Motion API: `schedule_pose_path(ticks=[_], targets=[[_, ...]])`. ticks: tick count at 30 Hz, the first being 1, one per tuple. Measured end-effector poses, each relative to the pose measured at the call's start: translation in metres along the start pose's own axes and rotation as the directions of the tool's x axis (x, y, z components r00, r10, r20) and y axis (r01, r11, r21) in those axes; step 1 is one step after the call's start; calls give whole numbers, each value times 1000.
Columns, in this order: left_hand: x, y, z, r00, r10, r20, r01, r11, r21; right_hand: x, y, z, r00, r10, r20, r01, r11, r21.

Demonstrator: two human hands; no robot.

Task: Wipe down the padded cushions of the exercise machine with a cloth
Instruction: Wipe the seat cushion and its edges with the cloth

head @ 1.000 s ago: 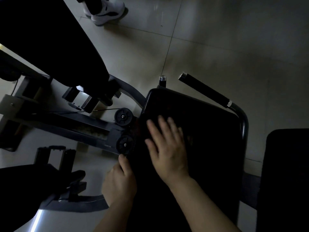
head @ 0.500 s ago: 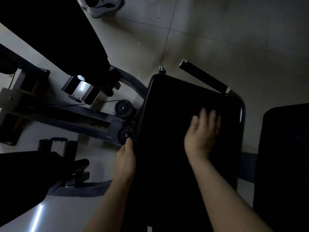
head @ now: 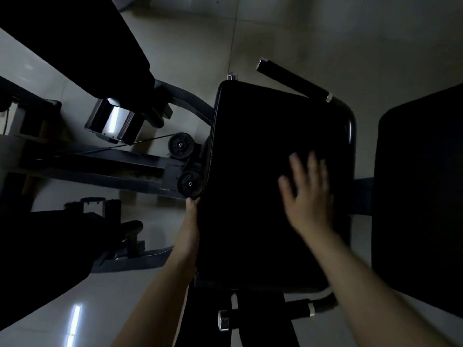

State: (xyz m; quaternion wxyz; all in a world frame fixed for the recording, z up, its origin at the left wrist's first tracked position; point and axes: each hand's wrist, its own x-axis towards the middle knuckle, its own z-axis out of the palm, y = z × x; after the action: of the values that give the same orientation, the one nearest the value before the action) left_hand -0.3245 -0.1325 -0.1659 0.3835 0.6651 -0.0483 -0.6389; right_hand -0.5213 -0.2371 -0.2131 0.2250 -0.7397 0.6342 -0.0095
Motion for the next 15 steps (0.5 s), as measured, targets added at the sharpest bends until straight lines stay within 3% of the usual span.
schedule_pose_path(ticks=[2,5,8,10,12,14,15], targets=[[1,-4,-5,1000,-11,24,12,1000,-22,30,8,-13,965,261,-29,-254,957,138],[-3,-11,-11,998,-59,29,62,993,-104,12,-15,4,930,351,-105,-326,924,202],[-9,-17,-14,995,-95,18,96,982,-160,-67,-73,38,979,114,-166,-101,991,88],[-15,-20,-17,991,-130,30,134,972,-194,-122,-103,57,987,-139,-75,137,990,-41],[-23,-23,-22,984,-172,39,176,961,-215,-152,-111,61,939,-339,56,343,935,-85],[-29,-27,-26,987,-155,51,162,971,-178,-142,-89,58,910,-408,70,414,901,-131],[-31,-27,-27,989,-133,68,141,981,-136,-132,-71,55,931,-361,48,364,919,-150]])
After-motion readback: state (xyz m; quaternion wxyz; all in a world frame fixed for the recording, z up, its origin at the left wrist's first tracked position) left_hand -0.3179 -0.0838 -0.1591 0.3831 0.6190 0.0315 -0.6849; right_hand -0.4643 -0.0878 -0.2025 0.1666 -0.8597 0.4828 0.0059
